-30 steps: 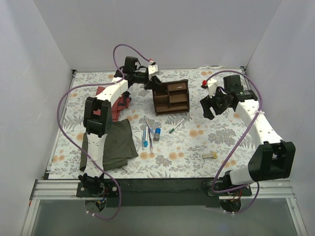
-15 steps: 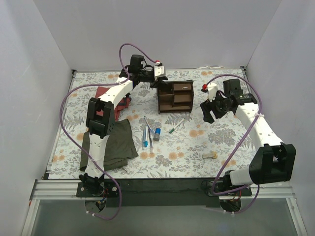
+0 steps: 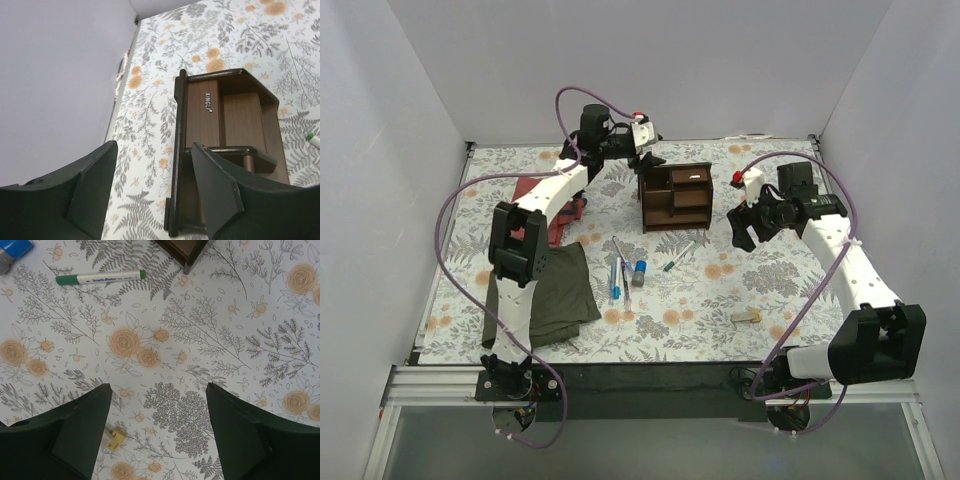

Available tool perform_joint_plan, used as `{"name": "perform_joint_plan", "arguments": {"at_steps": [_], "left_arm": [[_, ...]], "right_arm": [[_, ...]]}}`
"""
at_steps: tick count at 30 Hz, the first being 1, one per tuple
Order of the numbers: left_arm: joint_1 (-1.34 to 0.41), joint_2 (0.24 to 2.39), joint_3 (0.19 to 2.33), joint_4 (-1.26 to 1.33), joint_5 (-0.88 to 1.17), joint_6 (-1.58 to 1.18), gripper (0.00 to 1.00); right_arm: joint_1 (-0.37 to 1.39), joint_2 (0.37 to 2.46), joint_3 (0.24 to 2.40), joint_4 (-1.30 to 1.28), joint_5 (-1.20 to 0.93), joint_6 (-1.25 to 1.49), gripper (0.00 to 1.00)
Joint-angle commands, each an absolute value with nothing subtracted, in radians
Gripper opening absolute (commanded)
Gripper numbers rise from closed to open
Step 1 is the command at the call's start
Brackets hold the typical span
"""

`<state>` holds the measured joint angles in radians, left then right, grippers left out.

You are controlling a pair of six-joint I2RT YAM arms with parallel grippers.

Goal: Sort the stationery into containers
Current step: Move the storage box to the center of the board, then pick up the stationery from the center of the board.

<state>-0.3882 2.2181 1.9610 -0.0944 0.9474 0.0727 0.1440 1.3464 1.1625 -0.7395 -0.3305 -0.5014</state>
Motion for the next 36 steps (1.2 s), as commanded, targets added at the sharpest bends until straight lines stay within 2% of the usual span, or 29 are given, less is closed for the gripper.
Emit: {"name": "perform_joint_plan", "arguments": {"at_steps": [1,2,3,4,5,6,8,9,11,12,15,19,23,25,26,30,32,36], "left_arm": [[-0.364,1.839,1.749,0.245,0.752,-0.144,0.65],[-0.364,1.789,1.679,0.291,0.677,-0.235,0.67],[-0.362,1.74,1.619,0.325,0.491,-0.283,0.68],[-0.361,1.682,1.509,0.315,0.401,-0.326,0.7],[-0.357,1.586,1.461,0.29,0.3,-0.45,0.75],[-0.354,1.531,1.422,0.191,0.182,-0.501,0.75],[-0.35,1.427,1.364,0.024,0.108,-0.607,0.74],[-0.357,1.41,1.365,-0.187,0.074,-0.688,0.74],[-0.403,1.391,1.367,-0.366,0.014,-0.718,0.74],[-0.443,1.355,1.341,-0.462,0.012,-0.709,0.75],[-0.446,1.208,1.168,-0.439,0.123,-0.677,0.75],[-0.443,1.183,1.088,-0.471,0.072,-0.658,0.75],[-0.443,1.216,1.066,-0.502,0.126,-0.675,0.73],[-0.443,1.271,1.089,-0.52,0.066,-0.766,0.71],[-0.44,1.29,1.112,-0.55,-0.046,-0.816,0.72],[-0.41,1.321,1.148,-0.569,-0.002,-0.867,0.7],[-0.408,1.304,1.091,-0.511,0.025,-0.903,0.64],[-0.419,1.338,1.1,-0.506,0.129,-0.92,0.49]], "right_arm": [[0.137,1.241,1.158,-0.719,-0.467,-0.577,0.87],[0.135,1.23,1.152,-0.706,-0.482,-0.584,0.9],[0.135,1.223,1.151,-0.703,-0.497,-0.598,0.91],[0.137,1.217,1.147,-0.698,-0.524,-0.61,0.92],[0.138,1.215,1.144,-0.693,-0.532,-0.62,0.93],[0.14,1.216,1.141,-0.68,-0.538,-0.629,0.98],[0.162,1.238,1.135,-0.652,-0.5,-0.63,0.98],[0.178,1.244,1.129,-0.596,-0.453,-0.589,0.98],[0.228,1.255,1.106,-0.545,-0.376,-0.577,0.98],[0.248,1.256,1.095,-0.526,-0.373,-0.568,0.98],[0.337,1.284,1.077,-0.471,-0.341,-0.467,0.98],[0.399,1.406,1.169,-0.509,-0.295,-0.307,0.94],[0.397,1.522,1.31,-0.575,-0.293,-0.071,0.92],[0.397,1.548,1.339,-0.558,-0.317,-0.006,0.91],[0.416,1.557,1.356,-0.551,-0.319,0.035,0.9],[0.465,1.64,1.48,-0.545,-0.272,0.092,0.89],[0.472,1.649,1.514,-0.54,-0.189,0.217,0.92],[0.521,1.654,1.523,-0.551,-0.154,0.331,0.92]]}}
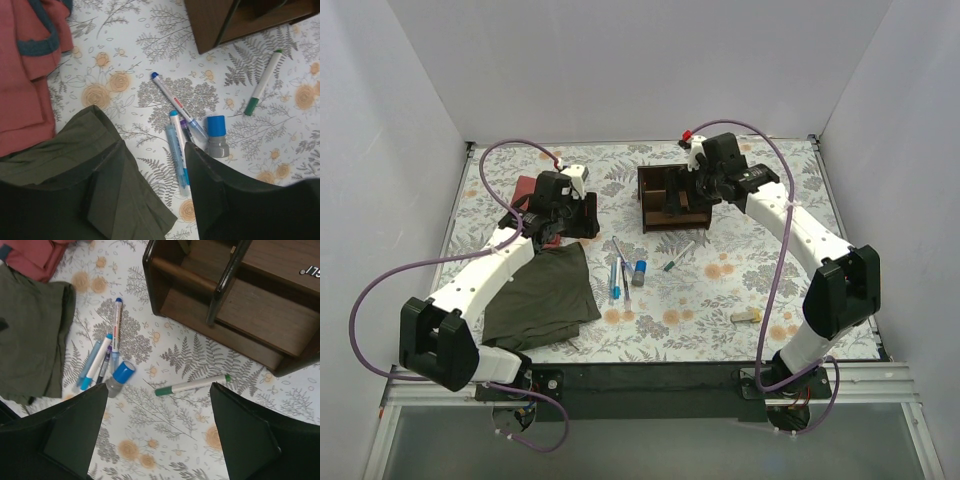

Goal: Sort the stationery into containers
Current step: Pick up the stationery from the center of the board.

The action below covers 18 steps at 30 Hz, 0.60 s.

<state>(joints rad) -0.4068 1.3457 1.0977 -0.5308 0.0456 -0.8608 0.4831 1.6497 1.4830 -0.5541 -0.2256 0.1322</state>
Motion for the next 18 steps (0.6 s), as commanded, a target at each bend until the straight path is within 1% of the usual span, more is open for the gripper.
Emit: {"name": "perform_joint_plan", "arguments": {"at_steps": [1,3,4,6,7,9,13,15,16,18], "left_arm": [[-0.42,1.347,1.091,-0.5,0.126,-0.94,0.48],[-0.42,1.388,1.103,-0.528,0.114,-1.003,0.48],[-0.42,1.4,1.114,-0.544,0.08,-1.023,0.49],[-0.413,1.382,1.103,-0.548,0.037,-1.038,0.5],[-0.407,1.359,1.089,-0.532,0.017,-1.037,0.51],[-0.381,1.324,1.057,-0.509,-0.054,-1.037,0.53],[-0.296,1.267,1.06,-0.564,-0.061,-1.067,0.56],[-0.247,1.253,1.058,-0.603,-0.025,-1.063,0.56],[-0.236,1.244,1.054,-0.609,-0.022,-1.055,0.56],[-0.222,1.209,1.045,-0.617,-0.04,-1.022,0.56]], "right_arm": [[0.537,1.657,1.516,-0.558,-0.123,0.343,0.92],[0.569,1.683,1.508,-0.577,-0.088,0.417,0.91],[0.577,1.693,1.511,-0.586,-0.084,0.435,0.88],[0.601,1.747,1.551,-0.609,-0.065,0.503,0.84],[0.617,1.765,1.572,-0.626,-0.005,0.521,0.83],[0.669,1.808,1.629,-0.663,0.044,0.583,0.84],[0.785,1.85,1.692,-0.716,0.19,0.673,0.85],[0.813,1.862,1.713,-0.77,0.242,0.75,0.8],[0.822,1.868,1.729,-0.79,0.271,0.777,0.74],[0.83,1.888,1.74,-0.828,0.261,0.834,0.72]]}}
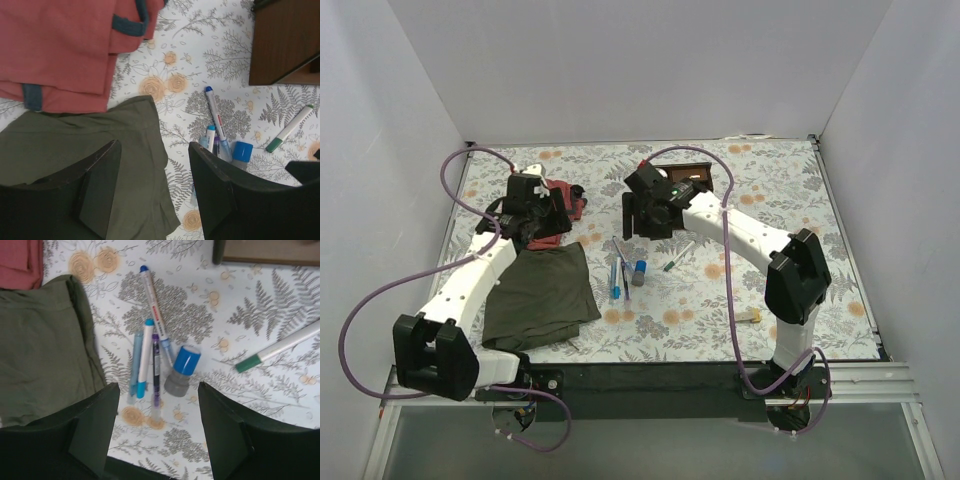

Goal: Sort the stationery into containers
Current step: Pick up the stationery from the center of the board.

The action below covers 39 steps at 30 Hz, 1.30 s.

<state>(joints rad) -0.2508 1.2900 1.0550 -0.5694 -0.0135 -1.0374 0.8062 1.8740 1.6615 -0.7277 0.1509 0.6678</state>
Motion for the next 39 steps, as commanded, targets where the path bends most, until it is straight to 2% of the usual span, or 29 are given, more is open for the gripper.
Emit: {"name": "perform_joint_plan", "arguments": {"at_steps": [1,7,16,25,39], "left_arm": [[-0.219,1.194,1.032,-0.618,-0.047,-1.013,0.57],[-0.218,1.108,0.996,-0.603,-0.098,-0.93,0.57],[-0.218,1.063,0.997,-0.614,-0.111,-0.922,0.57],[-0.218,1.065,0.982,-0.595,-0.089,-0.922,0.57],[-0.218,1.052,0.945,-0.561,-0.064,-0.896,0.57]], "right_arm": [[0.831,1.894,1.738,-0.836,0.232,0.845,0.72],[0.831,1.959,1.717,-0.862,0.164,0.896,0.62],[0.833,2.056,1.681,-0.865,0.117,0.93,0.53],[0.833,2.083,1.654,-0.859,0.126,0.933,0.53],[0.848,2.181,1.786,-0.83,0.186,0.894,0.54]]}}
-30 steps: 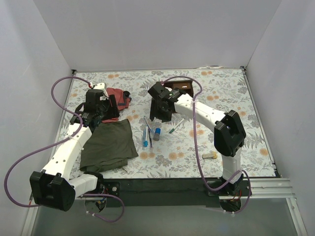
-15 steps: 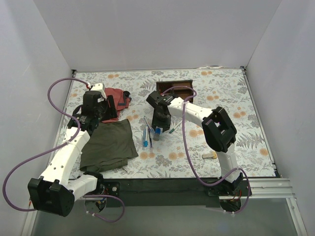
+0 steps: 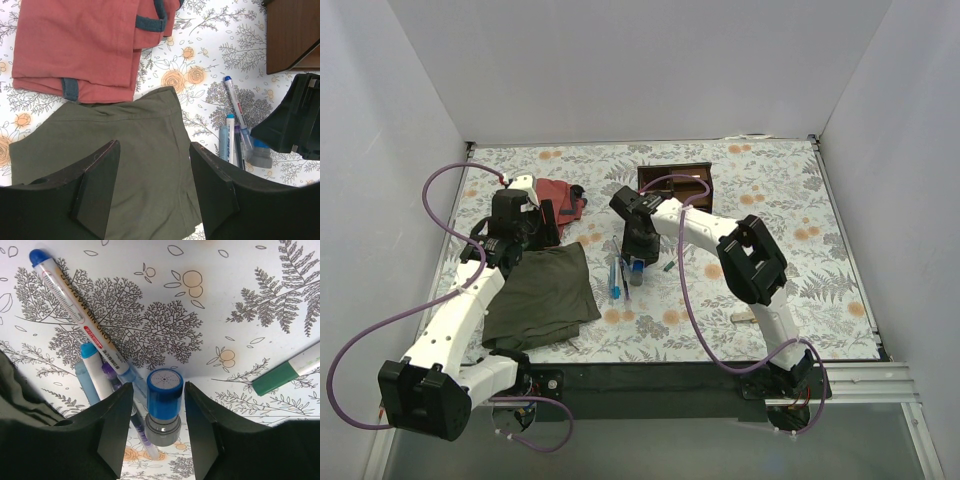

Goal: Sort the stationery into containers
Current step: Pick up the stationery from the center of the board.

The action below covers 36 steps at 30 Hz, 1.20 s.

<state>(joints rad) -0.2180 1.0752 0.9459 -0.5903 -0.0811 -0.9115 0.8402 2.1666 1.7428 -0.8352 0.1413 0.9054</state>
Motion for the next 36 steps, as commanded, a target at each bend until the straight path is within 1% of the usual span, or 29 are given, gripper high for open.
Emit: {"name": "perform_joint_plan", "arguments": {"at_steps": [1,4,7,8,13,14,17,18,19,29,33,36], "left_arm": [[-0.218,1.058,0.946,-0.558,-0.063,-0.896,0.57],[-0.218,1.066,0.945,-0.551,-0.06,-0.894,0.57],[-0.218,1.069,0.942,-0.545,-0.057,-0.899,0.57],[-0.216,1.069,0.94,-0.545,-0.055,-0.903,0.57],[-0.216,1.065,0.93,-0.545,-0.044,-0.914,0.58],[-0.216,1.063,0.93,-0.545,-0.044,-0.917,0.57],[-0.216,1.063,0.939,-0.548,-0.043,-0.92,0.57],[-0.218,1.063,0.942,-0.548,-0.044,-0.919,0.57],[-0.216,1.06,0.956,-0.552,-0.051,-0.91,0.57],[-0.216,1.052,1.035,-0.548,-0.04,-0.862,0.57],[-0.218,1.043,1.049,-0.529,0.032,-0.828,0.57],[-0.218,1.04,1.045,-0.508,0.069,-0.804,0.57]], "right_arm": [[0.848,2.18,1.786,-0.83,0.189,0.891,0.54],[0.848,2.175,1.764,-0.824,0.189,0.885,0.52],[0.848,2.175,1.747,-0.815,0.184,0.879,0.49],[0.848,2.175,1.747,-0.815,0.184,0.877,0.45],[0.848,2.186,1.755,-0.799,0.187,0.867,0.36],[0.848,2.187,1.756,-0.798,0.192,0.864,0.33],[0.848,2.194,1.756,-0.792,0.196,0.854,0.19],[0.848,2.192,1.755,-0.792,0.199,0.845,0.13],[0.851,2.146,1.743,-0.784,0.218,0.816,0.02],[0.865,1.835,1.669,-0.772,0.336,0.592,0.01],[0.862,1.735,1.677,-0.718,0.417,0.482,0.01],[0.851,1.642,1.605,-0.584,0.436,0.387,0.01]]}}
